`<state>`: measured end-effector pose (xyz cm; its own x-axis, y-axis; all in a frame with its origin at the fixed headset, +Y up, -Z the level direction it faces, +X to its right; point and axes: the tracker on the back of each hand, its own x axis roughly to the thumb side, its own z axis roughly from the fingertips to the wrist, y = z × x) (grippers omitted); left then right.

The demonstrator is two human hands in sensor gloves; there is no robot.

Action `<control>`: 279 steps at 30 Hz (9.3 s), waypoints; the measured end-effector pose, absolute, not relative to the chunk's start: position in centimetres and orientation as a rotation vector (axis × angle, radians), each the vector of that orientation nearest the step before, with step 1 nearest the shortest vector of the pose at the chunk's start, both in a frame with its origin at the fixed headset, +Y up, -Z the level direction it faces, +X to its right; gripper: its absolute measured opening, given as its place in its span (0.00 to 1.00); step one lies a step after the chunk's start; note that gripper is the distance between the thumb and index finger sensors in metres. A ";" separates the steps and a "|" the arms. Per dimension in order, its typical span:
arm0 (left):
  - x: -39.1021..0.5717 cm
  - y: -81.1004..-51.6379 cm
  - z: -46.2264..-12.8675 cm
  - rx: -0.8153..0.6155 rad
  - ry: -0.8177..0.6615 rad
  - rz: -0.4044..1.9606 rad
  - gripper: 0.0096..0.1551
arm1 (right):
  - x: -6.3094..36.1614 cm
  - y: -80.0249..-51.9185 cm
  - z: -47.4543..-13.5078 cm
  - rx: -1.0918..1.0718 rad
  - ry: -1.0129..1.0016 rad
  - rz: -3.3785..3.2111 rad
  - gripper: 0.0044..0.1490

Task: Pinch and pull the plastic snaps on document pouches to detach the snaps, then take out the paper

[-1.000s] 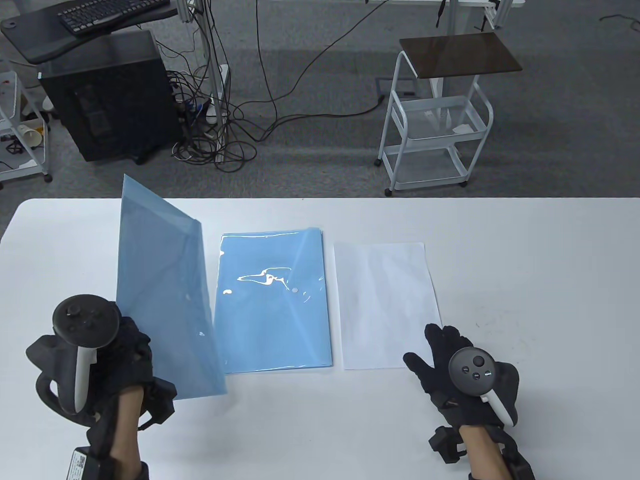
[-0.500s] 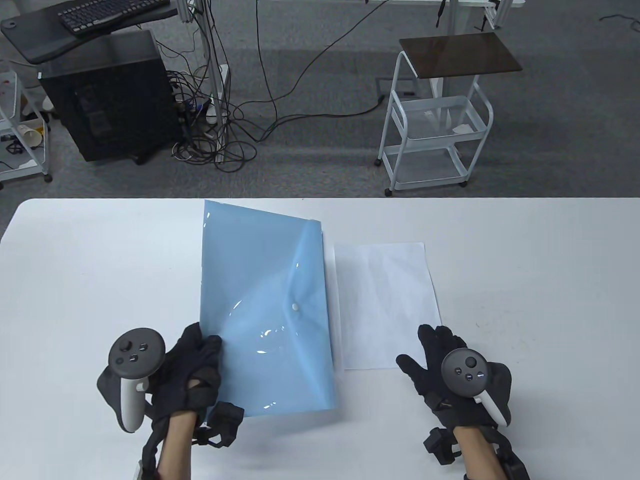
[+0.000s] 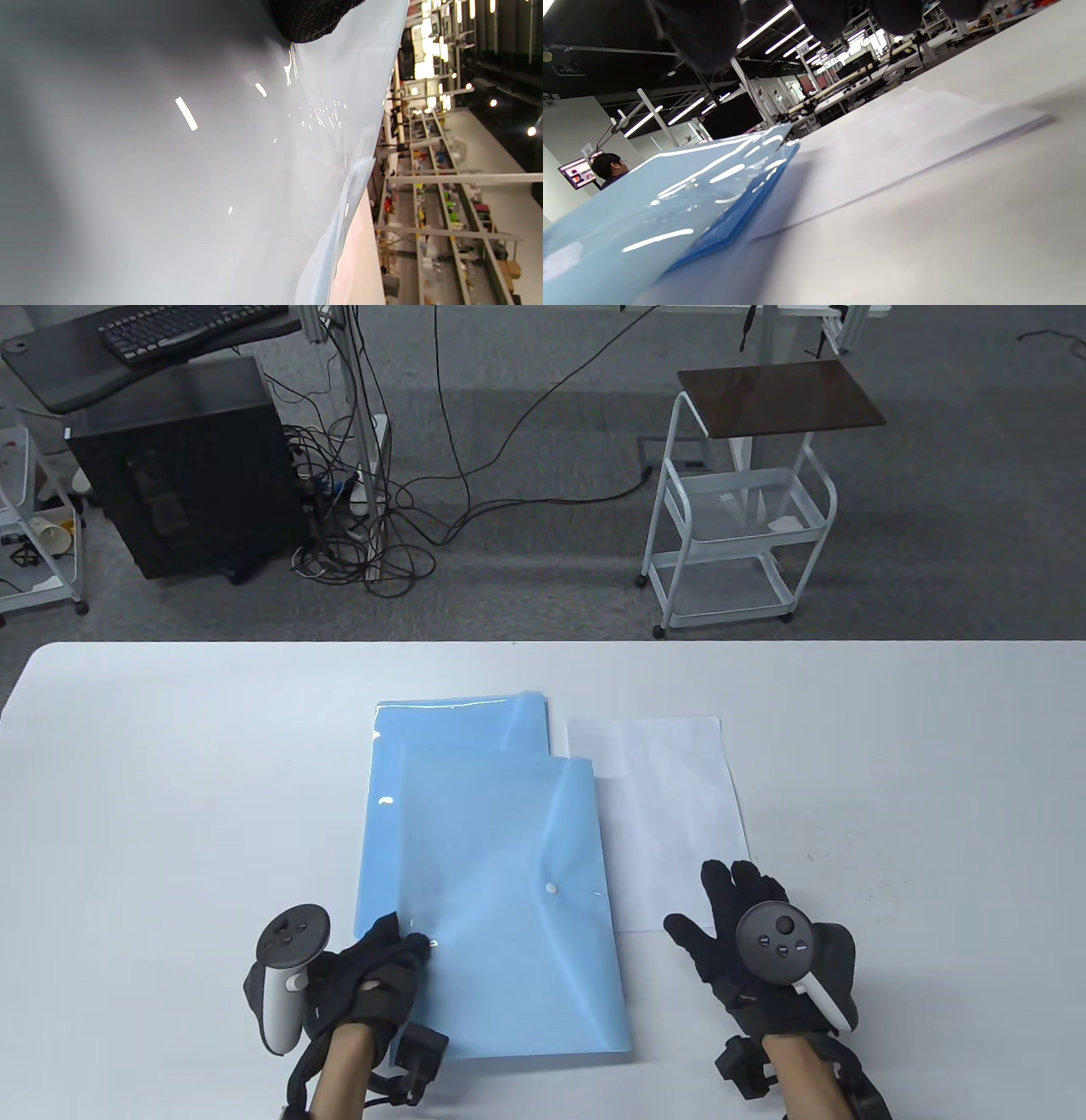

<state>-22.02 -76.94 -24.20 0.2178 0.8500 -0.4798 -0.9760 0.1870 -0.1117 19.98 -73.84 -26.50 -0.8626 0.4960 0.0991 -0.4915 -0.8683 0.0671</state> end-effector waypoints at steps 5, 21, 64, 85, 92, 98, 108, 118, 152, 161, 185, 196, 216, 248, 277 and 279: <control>-22.0 -77.7 -24.1 -0.461 0.390 1.267 0.26 | 19.3 -73.9 -26.3 0.175 0.056 2.642 0.54; -21.6 -78.2 -24.3 -0.482 0.462 1.088 0.26 | 15.0 -72.5 -26.0 0.377 0.224 2.627 0.58; -20.6 -78.0 -24.4 -0.437 0.445 0.926 0.27 | -1.8 -78.1 -31.9 0.580 0.462 3.223 0.44; -20.8 -78.0 -24.5 -0.461 0.434 0.920 0.27 | -2.8 -78.4 -33.5 0.570 0.211 3.355 0.39; -20.7 -78.0 -24.5 -0.458 0.436 0.915 0.27 | 0.1 -76.3 -33.7 0.489 0.341 3.094 0.43; -20.7 -78.1 -24.5 -0.454 0.439 0.916 0.27 | 2.5 -73.6 -31.7 0.602 0.128 3.215 0.48; -20.9 -78.2 -24.4 -0.456 0.449 0.936 0.27 | 2.1 -74.6 -26.7 1.399 -0.030 3.345 0.38; -20.9 -78.2 -24.4 -0.456 0.451 0.943 0.27 | 5.6 -72.3 -27.5 0.725 0.261 3.127 0.34; -20.8 -78.0 -23.9 -0.528 0.310 1.410 0.28 | 11.5 -77.2 -29.9 0.148 0.387 2.755 0.37; -21.5 -78.0 -23.7 -0.513 0.323 1.391 0.28 | 12.8 -77.8 -30.0 0.190 0.442 2.323 0.32; -22.2 -78.1 -23.5 -0.496 0.310 1.424 0.27 | 13.1 -77.2 -28.7 0.012 0.340 1.989 0.27; -23.4 -77.9 -23.3 -0.469 0.347 1.398 0.26 | 17.5 -73.3 -28.8 -0.174 0.239 2.183 0.32; -25.2 -78.1 -23.1 -0.488 0.439 1.401 0.27 | 30.9 -64.9 -30.1 -0.391 -0.091 2.212 0.29; -24.2 -78.0 -23.7 -0.565 0.372 1.447 0.27 | 26.2 -74.6 -41.1 -0.283 0.119 2.175 0.30; -24.3 -77.7 -23.7 -0.545 0.332 1.506 0.27 | 25.2 -72.3 -37.7 -0.334 -0.079 2.573 0.35; -24.0 -77.7 -23.6 -0.545 0.316 1.528 0.27 | 24.6 -72.0 -36.7 -0.265 -0.043 2.521 0.35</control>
<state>-24.02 -77.71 -23.64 0.0355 0.8534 -0.5200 -0.9896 -0.0426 -0.1374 24.61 -72.03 -36.69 -0.8018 0.5698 -0.1800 -0.5634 -0.8213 -0.0903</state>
